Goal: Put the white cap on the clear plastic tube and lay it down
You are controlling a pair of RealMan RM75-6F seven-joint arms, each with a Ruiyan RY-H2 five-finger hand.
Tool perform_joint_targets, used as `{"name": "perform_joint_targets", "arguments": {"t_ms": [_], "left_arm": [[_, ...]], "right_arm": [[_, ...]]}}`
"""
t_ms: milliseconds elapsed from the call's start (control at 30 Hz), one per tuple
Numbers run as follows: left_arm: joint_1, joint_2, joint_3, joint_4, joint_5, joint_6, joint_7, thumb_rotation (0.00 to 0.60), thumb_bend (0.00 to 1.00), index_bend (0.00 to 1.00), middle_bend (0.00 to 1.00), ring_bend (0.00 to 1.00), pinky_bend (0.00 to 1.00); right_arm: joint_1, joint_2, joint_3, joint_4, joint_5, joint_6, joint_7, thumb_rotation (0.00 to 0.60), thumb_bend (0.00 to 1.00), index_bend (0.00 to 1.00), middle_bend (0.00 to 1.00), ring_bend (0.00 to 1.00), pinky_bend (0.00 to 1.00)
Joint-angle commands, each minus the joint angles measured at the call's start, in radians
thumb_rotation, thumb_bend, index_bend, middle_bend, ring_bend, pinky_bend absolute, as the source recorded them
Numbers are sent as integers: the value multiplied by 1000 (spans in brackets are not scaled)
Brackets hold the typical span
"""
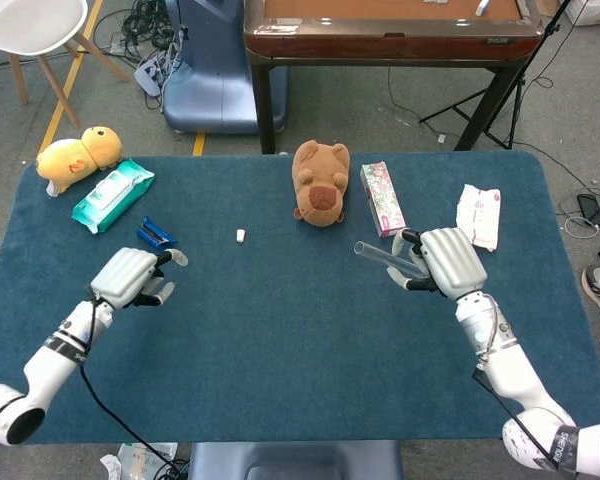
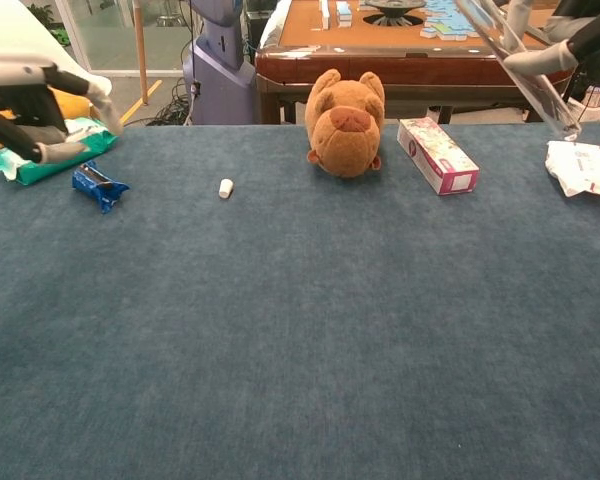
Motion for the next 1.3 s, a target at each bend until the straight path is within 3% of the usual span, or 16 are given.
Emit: {"name": "perform_joint_targets", "arguments": {"t_ms": [33, 200, 400, 900, 1300], "left_arm": [[-86, -60, -8, 50, -26, -81, 52, 600, 519, 278, 1000, 964, 992], [-178, -131, -8, 114, -119, -177, 160, 600, 577, 226, 1000, 995, 1000], [-286, -229, -2, 227, -310, -261, 290, 600, 616, 160, 1000, 1000, 1000], [-466, -394, 81, 469, -709, -306, 471, 600, 694, 89, 1000, 1000, 1000], [-573, -530, 134, 689, -912, -342, 561, 600, 699, 89, 1000, 1000, 1000]], "right_arm": [[-14, 14, -14, -10, -14, -3, 15, 600, 523, 684, 943, 1000, 1000], [-18, 12, -30, -5, -24, -19, 17, 600, 524, 685, 943, 1000, 1000], [-9, -8, -40, 12, -17, -45, 6, 600, 523, 685, 944, 1000, 1000], [6, -54, -42, 61, 8, -77, 12, 600, 524, 685, 944, 1000, 1000], [1, -58, -45, 79, 22, -82, 20, 600, 525, 685, 944, 1000, 1000]]}}
